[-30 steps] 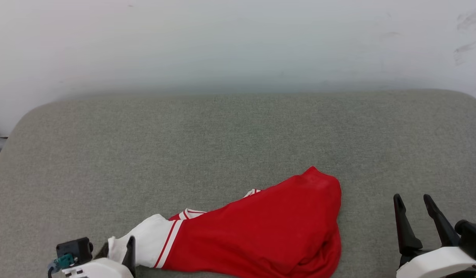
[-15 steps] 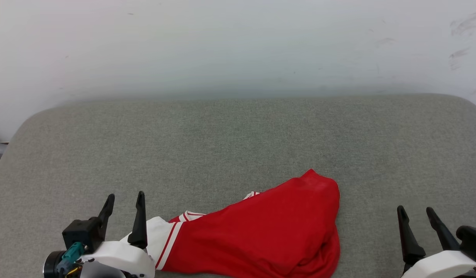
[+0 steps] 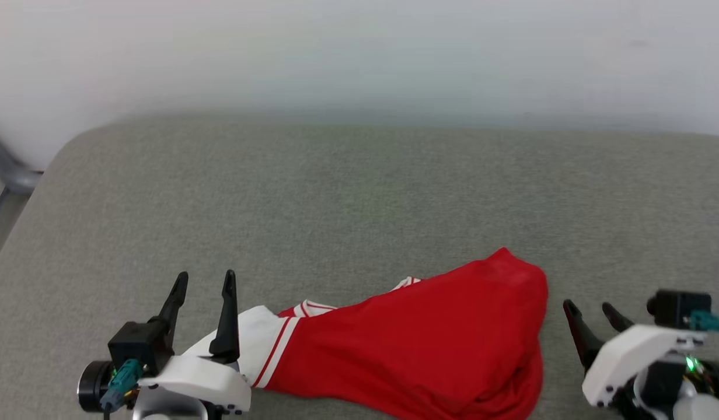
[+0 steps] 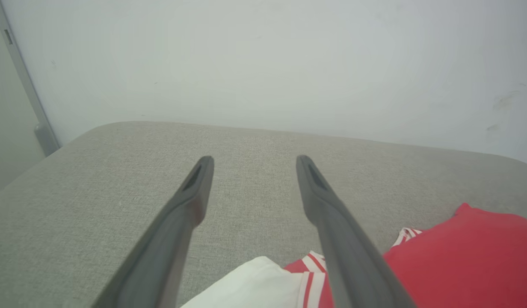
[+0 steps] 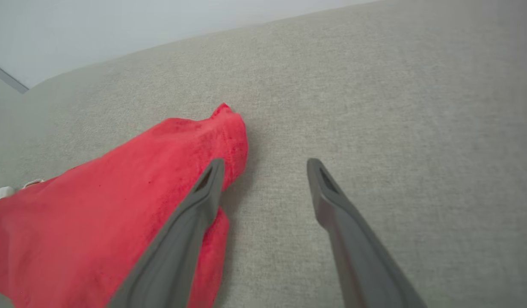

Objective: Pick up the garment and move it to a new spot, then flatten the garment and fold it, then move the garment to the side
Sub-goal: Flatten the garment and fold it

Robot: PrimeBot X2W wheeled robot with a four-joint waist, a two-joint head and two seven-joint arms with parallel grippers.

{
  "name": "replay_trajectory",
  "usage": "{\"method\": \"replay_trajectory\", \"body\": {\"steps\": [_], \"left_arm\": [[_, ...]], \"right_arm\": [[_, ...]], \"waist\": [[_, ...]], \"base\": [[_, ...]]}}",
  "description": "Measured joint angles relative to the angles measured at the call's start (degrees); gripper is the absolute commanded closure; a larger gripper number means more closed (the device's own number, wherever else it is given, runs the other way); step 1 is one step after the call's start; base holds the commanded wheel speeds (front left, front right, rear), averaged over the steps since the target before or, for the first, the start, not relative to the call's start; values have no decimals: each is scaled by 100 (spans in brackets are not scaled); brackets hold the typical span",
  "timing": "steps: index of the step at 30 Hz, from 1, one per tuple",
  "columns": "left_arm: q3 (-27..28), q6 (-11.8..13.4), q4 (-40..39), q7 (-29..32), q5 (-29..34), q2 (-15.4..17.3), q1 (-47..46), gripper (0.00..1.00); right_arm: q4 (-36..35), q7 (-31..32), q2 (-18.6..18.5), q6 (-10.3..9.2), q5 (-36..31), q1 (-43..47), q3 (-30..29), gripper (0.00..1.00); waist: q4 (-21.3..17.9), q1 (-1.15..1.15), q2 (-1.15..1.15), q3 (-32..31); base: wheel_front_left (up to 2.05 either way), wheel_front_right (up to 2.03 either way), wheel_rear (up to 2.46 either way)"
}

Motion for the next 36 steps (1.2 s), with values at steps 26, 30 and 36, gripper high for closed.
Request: {"method": "replay_trajectory", "body": {"steps": [26,30,36], "left_arm": [[112,-412,378,-18,248,-492,-665,0],[190,-448,460,-24,260,-500,-560,0],[220,-460,504,-32,291,-471,-410,0]], "right_arm": [[2337,2092,-1306,-1,1036,-2096,1610,100],[2103,1534,-1400,1,1027,-2164,1772,100],[1132,991,-1575,1,953,-2305,1868,100]], "waist": [[796,0,0,793],[704,0,0,662],[456,0,0,408]], "base": [[0,0,0],[0,0,0],[0,0,0]]}}
